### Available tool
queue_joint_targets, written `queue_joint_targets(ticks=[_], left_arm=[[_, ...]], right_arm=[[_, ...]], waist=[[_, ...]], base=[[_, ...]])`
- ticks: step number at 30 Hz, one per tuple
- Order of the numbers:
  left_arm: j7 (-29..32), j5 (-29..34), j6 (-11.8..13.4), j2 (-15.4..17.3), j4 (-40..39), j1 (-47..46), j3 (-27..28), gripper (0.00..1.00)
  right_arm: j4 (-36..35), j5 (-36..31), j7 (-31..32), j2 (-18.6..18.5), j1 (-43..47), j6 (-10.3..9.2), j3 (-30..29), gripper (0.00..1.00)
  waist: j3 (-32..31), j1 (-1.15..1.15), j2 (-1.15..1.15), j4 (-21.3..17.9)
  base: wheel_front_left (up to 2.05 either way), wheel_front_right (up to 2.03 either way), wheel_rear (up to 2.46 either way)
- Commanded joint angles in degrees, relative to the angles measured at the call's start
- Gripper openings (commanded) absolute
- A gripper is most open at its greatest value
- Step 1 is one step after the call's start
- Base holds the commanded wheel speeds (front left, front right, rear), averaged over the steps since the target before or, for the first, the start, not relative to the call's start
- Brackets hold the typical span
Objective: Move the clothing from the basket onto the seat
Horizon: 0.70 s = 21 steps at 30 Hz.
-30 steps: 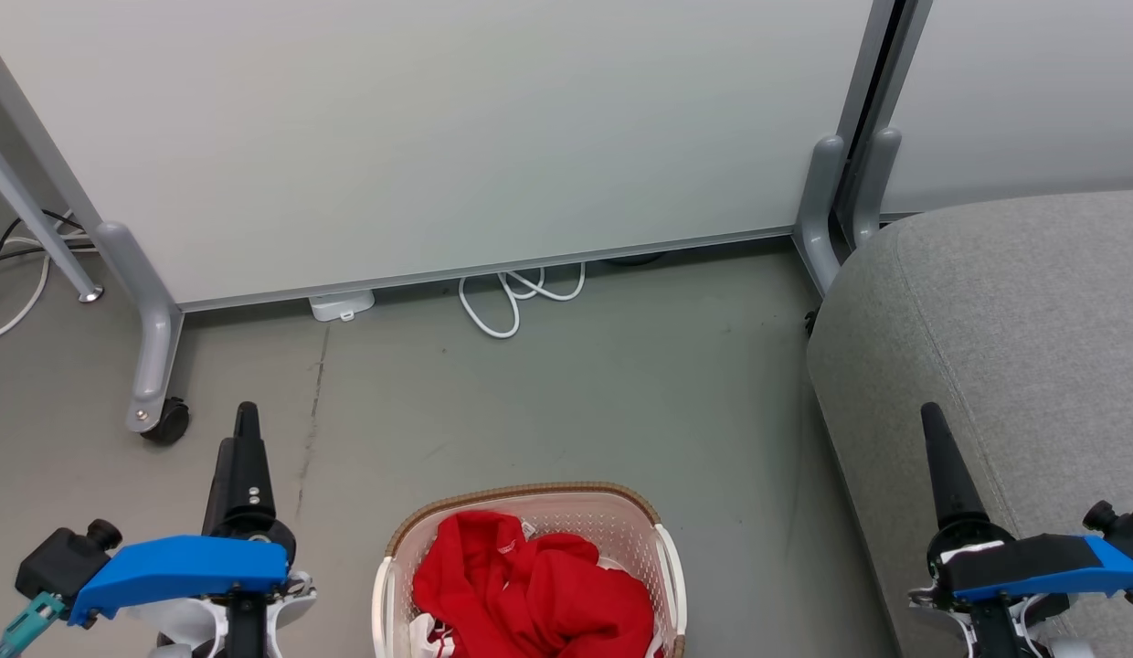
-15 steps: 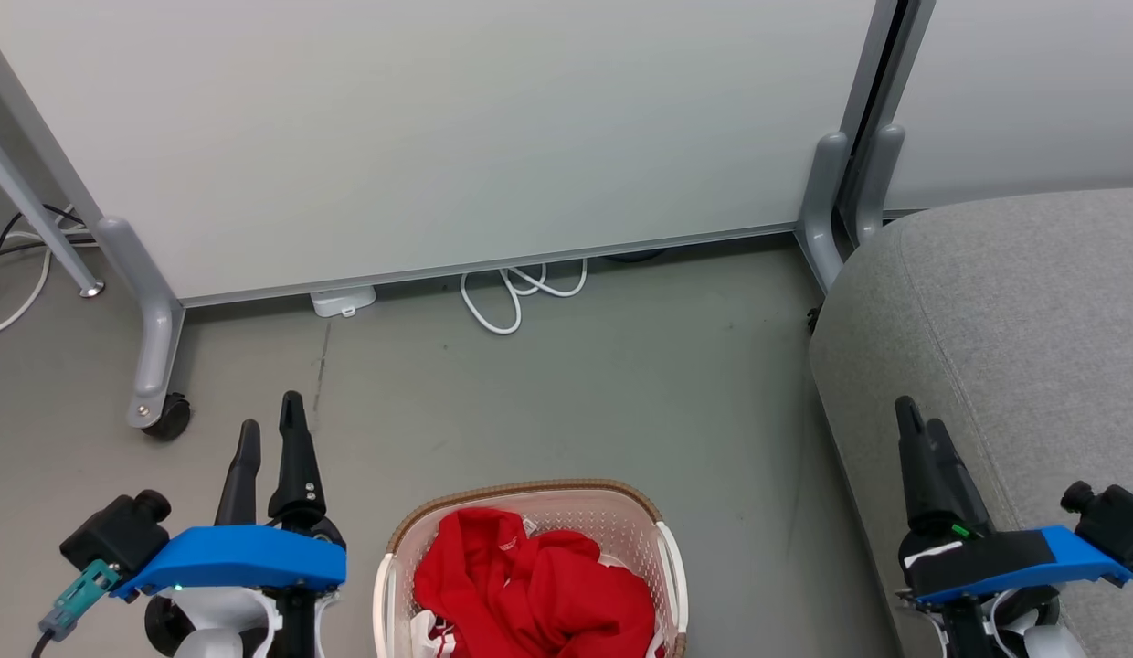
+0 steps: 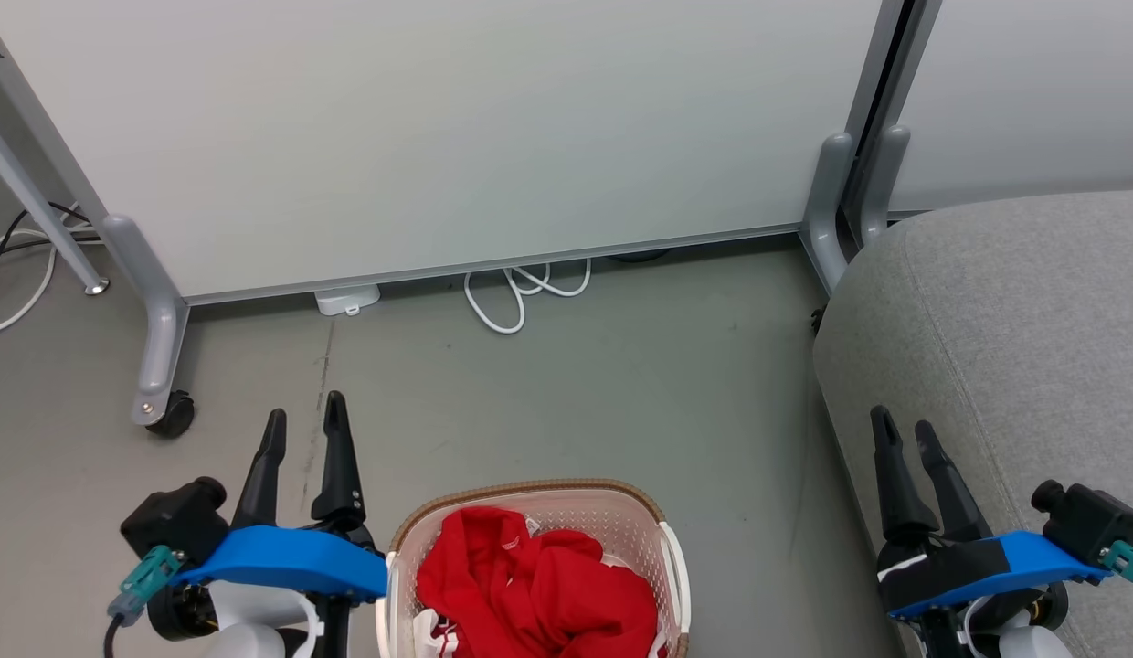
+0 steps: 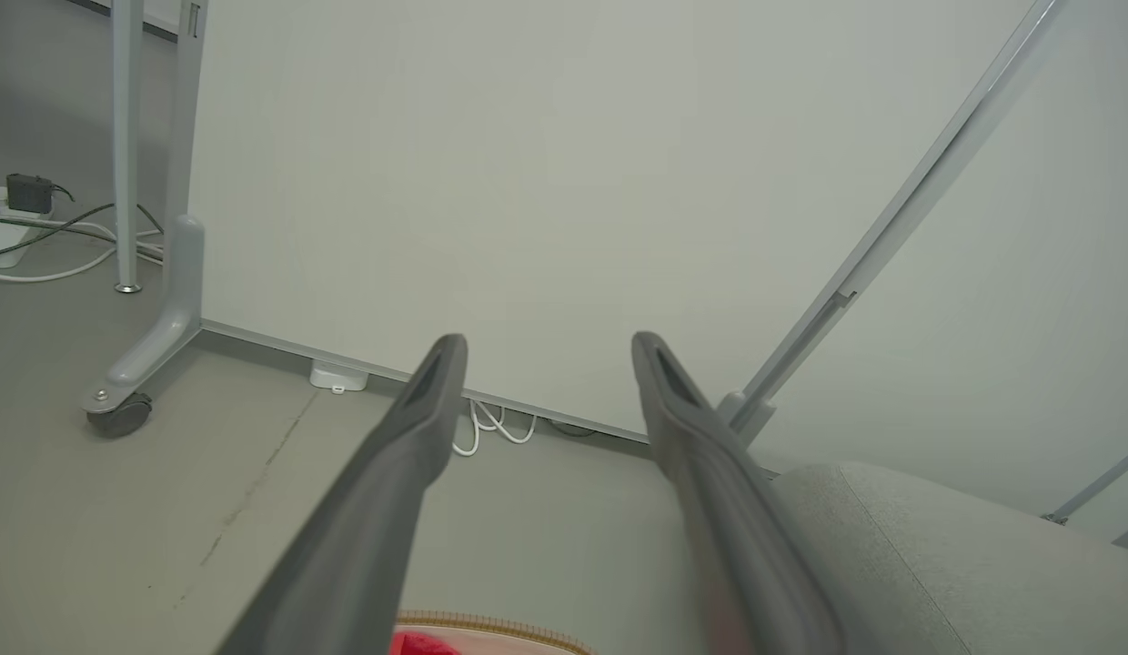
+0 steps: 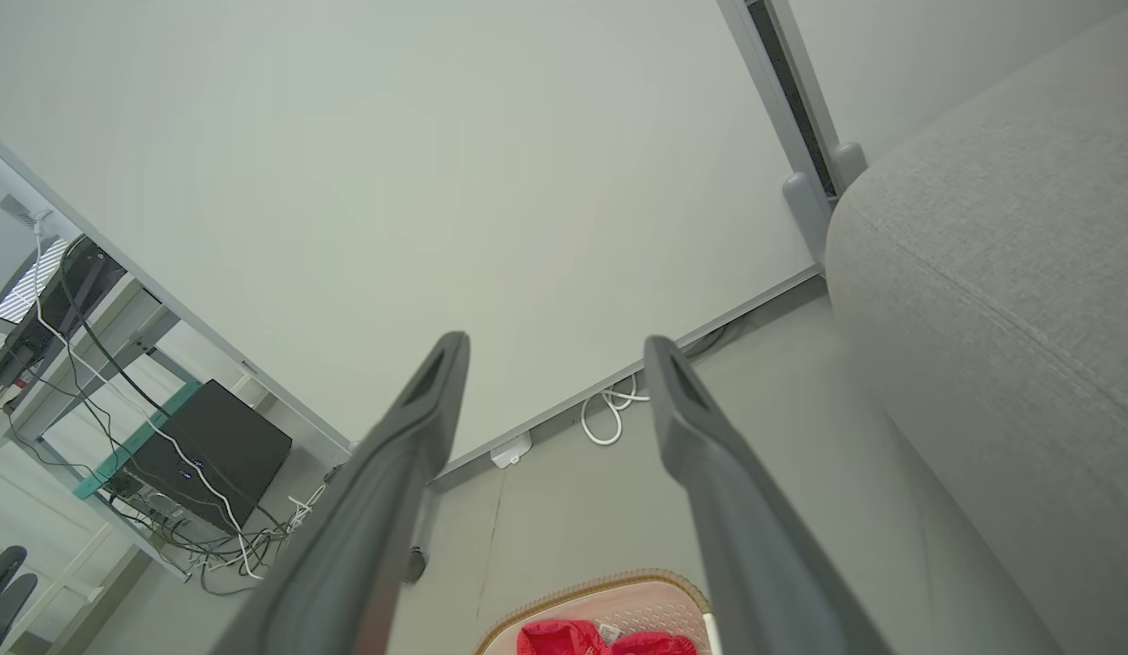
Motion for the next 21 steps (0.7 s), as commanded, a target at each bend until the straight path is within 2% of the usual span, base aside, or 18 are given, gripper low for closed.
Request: queue_joint_targets(ticks=[1,21], left_arm=[[-0.48,1.41,0.15,0.4,-0.41,-1.37,-0.5,1.0],[-3.37,12.25,1.19,1.31,0.66,-1.85,-3.82,1.0]], right_arm=[[-0.4,-1.49,-0.46,-0.44,-1.33,0.1,0.16,1.0],[0.77,-13.65,-3.34,-0.54,-1.46,0.12,1.14,1.0]], waist=[[0.0,0.0,0.0,0.03],[0.1,0.0,0.0,0.5]], base=[[0.0,0.0,0.0],[0.0,0.0,0.0]])
